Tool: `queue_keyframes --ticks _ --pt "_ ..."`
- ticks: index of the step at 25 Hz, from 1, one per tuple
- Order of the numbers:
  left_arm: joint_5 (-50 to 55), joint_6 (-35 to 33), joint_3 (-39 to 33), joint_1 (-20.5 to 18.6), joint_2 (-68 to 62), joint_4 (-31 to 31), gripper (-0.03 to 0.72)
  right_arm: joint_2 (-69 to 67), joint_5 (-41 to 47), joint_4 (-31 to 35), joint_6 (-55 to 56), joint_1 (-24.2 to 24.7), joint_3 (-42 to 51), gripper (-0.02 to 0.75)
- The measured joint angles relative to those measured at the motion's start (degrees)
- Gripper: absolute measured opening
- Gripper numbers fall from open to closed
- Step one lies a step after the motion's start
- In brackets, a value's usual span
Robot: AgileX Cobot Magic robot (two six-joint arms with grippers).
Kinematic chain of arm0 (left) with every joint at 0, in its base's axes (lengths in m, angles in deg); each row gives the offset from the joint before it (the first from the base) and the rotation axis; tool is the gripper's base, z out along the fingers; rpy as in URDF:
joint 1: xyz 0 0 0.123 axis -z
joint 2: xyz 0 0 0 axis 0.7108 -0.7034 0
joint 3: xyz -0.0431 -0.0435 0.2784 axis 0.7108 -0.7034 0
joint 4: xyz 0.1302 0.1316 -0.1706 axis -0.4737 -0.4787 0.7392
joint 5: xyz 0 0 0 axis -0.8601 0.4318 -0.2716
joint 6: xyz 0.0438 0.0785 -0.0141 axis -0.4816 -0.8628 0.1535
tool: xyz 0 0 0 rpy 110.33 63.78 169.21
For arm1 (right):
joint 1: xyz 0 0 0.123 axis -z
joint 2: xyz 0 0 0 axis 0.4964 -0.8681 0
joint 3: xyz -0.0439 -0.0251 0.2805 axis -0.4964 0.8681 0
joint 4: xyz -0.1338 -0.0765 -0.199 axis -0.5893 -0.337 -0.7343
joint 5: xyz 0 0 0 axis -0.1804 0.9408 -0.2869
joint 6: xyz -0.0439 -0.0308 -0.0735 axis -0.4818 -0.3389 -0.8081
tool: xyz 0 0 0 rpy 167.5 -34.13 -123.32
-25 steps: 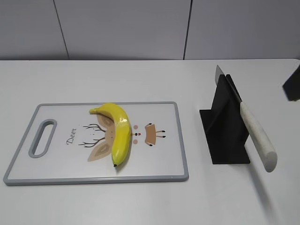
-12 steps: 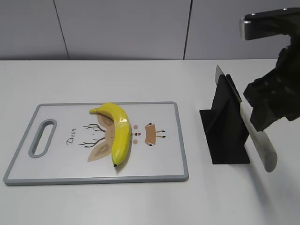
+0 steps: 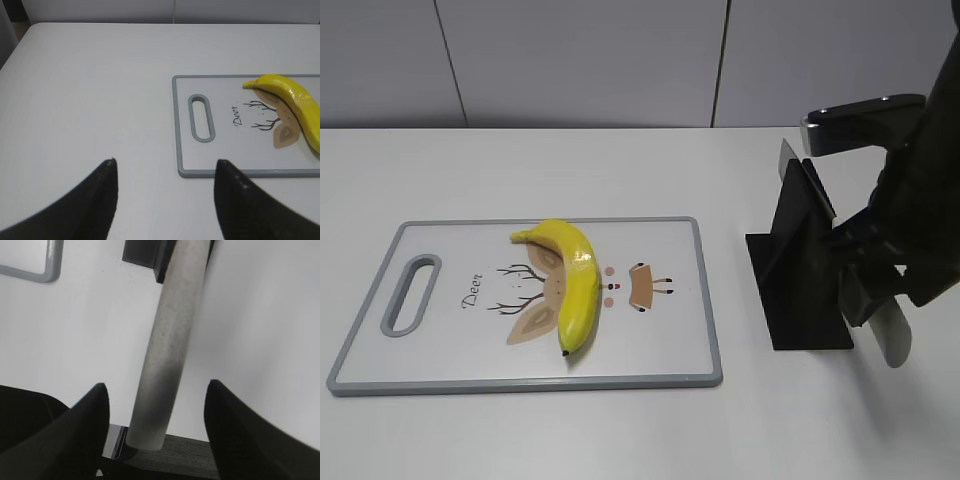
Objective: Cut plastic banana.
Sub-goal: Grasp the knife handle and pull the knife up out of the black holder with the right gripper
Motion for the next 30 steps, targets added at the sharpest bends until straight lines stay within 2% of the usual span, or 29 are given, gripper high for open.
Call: queue_keyframes --ticks 7,13,30 --pt "0.00 0.00 0.00 0.00 0.00 0.00 0.586 -2.55 -3.89 -0.50 2.56 0.00 0.74 0.440" --pt "0.00 0.00 0.00 0.00 0.00 0.00 0.586 -2.59 -4.08 -0.71 4.18 0.00 0.74 0.371" --pt "0.00 0.00 0.00 0.00 0.00 0.05 0.586 -5.46 -3.51 -0.06 4.48 0.00 0.94 0.345"
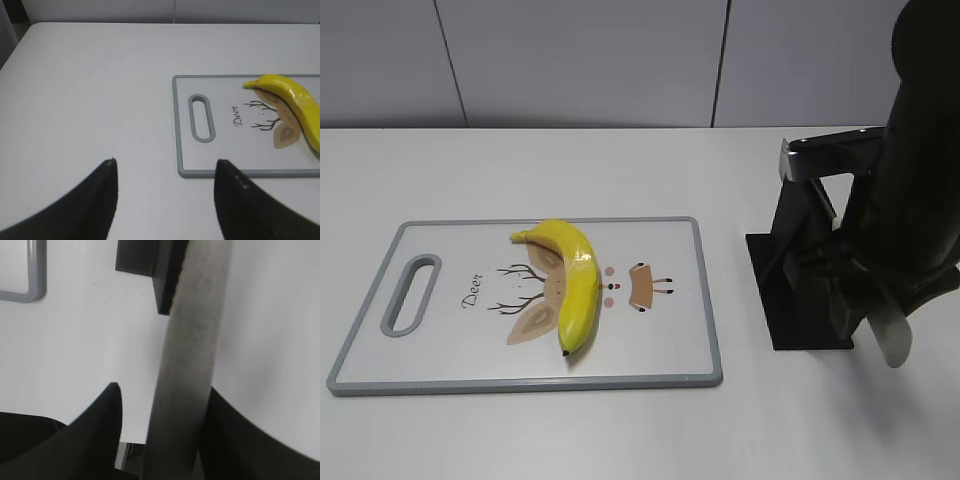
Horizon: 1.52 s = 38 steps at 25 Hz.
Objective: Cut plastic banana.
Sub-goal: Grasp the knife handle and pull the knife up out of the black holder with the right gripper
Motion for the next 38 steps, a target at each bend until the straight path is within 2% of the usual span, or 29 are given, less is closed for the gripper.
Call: queue_keyframes --ticks 5,6,16,38 --pt "0.00 0.00 0.00 0.00 0.00 0.00 0.585 0.52 1.01 0.24 0.58 0.00 0.00 0.199" --pt "0.00 0.00 0.00 0.00 0.00 0.00 0.585 0.57 1.24 0.10 1.03 0.06 0.00 0.190" --pt "0.00 0.00 0.00 0.00 0.00 0.00 0.585 1.87 1.56 0.55 2.15 0.06 0.00 0.181" --pt "0.00 0.00 0.00 0.00 0.00 0.00 0.584 17.23 3.58 -1.43 3.13 0.06 -0.65 0.170"
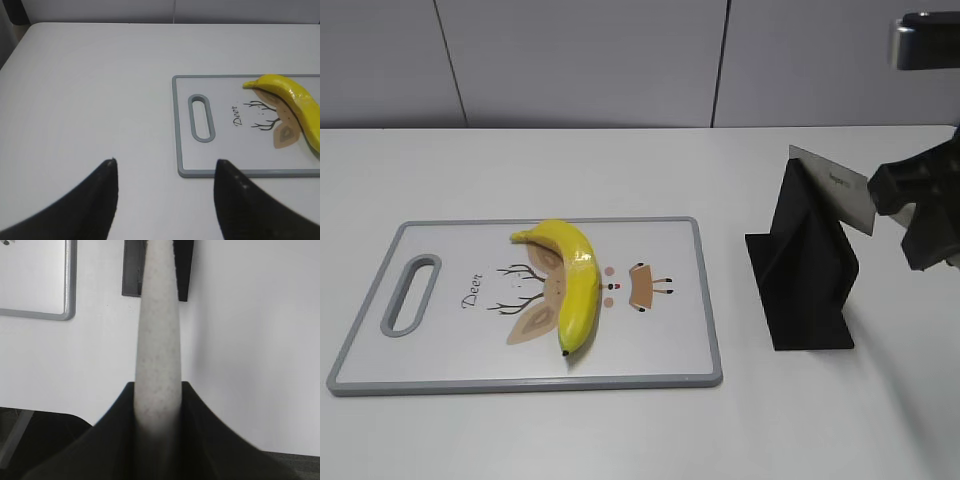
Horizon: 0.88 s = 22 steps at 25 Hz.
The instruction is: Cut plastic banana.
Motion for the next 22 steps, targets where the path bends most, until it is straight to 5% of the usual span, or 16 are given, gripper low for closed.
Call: queue_keyframes --ticks 22 --pt "0.00 0.00 0.00 0.00 0.00 0.00 0.554 6.43 2.30 -4.98 0.59 0.00 -9.62 0.167"
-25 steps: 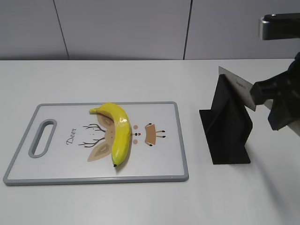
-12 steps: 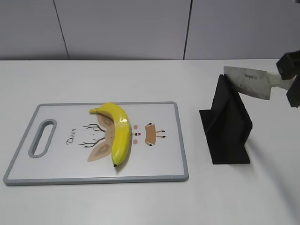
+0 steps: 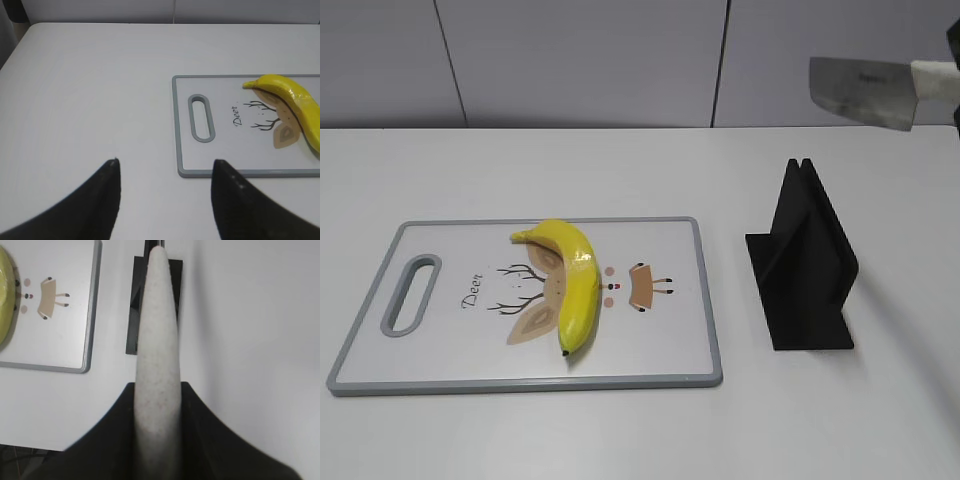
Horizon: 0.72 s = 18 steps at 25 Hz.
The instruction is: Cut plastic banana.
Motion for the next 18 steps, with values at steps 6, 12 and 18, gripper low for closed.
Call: queue_keyframes --ticks 6,12,18 --pt "-0.05 0.00 0.00 0.00 0.00 0.00 0.554 0.00 -0.78 -2.69 0.00 0.00 -4.20 0.166" --pt "-2.74 0.00 1.60 0.00 -2.65 -0.06 0.552 -0.38 -6.27 -5.73 -6.38 0.00 -4.98 0.166" --pt "-10.56 0.00 5.27 0.00 -14.24 0.18 0.551 -5.56 -10.78 -5.68 -15.46 0.00 -5.04 0.166"
